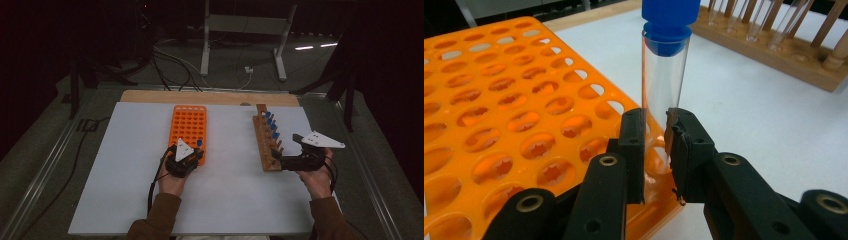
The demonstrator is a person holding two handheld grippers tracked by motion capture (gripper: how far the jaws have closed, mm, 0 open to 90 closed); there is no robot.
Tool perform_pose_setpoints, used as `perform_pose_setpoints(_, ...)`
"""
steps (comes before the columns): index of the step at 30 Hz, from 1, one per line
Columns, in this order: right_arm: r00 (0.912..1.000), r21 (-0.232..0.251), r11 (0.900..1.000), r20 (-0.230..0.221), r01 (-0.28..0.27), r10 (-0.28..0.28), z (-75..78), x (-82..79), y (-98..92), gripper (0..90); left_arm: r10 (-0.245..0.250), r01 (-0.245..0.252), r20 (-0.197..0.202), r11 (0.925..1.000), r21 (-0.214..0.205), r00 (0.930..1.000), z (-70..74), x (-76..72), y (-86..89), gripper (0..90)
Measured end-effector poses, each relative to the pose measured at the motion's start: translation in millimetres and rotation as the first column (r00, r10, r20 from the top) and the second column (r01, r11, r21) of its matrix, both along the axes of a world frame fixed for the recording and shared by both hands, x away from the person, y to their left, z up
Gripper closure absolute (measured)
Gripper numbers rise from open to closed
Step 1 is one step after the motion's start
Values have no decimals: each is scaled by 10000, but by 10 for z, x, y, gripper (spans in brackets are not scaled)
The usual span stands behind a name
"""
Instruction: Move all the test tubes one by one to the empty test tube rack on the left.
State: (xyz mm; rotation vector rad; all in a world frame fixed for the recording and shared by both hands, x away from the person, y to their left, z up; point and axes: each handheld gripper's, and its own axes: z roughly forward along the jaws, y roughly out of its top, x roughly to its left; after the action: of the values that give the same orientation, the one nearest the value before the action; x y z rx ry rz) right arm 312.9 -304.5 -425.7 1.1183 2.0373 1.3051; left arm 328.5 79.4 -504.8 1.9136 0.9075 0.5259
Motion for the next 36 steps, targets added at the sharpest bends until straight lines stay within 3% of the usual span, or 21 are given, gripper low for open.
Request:
perform_pose_setpoints(3,10000,1,10000,-53,-12,12,-24,-1,4,1,48,-49,-123,9999,-125,9999,11,5,14,775)
perform_pose_setpoints(4,10000,16,10000,-41,-18,18,-23,1,6,0,116,-119,-107,9997,-226,9999,18,5,22,684)
perform_pose_setpoints(5,10000,16,10000,-41,-18,18,-23,1,6,0,182,-185,-91,9992,-368,9998,27,6,30,684)
perform_pose_setpoints(9,10000,20,10000,-18,-39,39,-23,2,12,1,129,-91,347,9942,-1070,9993,135,-15,62,646)
perform_pose_setpoints(15,9999,-2,10000,-51,-92,92,-36,6,35,0,23,25,570,9966,-827,9984,191,-9,23,767)
perform_pose_setpoints(22,9999,5,9999,-46,-101,101,-46,5,31,1,-18,29,383,9996,-288,9993,123,-37,24,781)
perform_pose_setpoints(28,9998,-68,9999,-99,-147,146,-59,6,63,1,26,-14,232,9987,-516,9997,105,-41,50,772)
perform_pose_setpoints(31,9998,-108,9998,-107,-163,161,-65,11,73,0,-19,22,38,9961,-880,10000,95,-36,77,669)
perform_pose_setpoints(36,9998,-91,9999,-168,-143,141,-68,24,73,0,-46,58,87,9899,-1414,10000,173,-84,151,534)
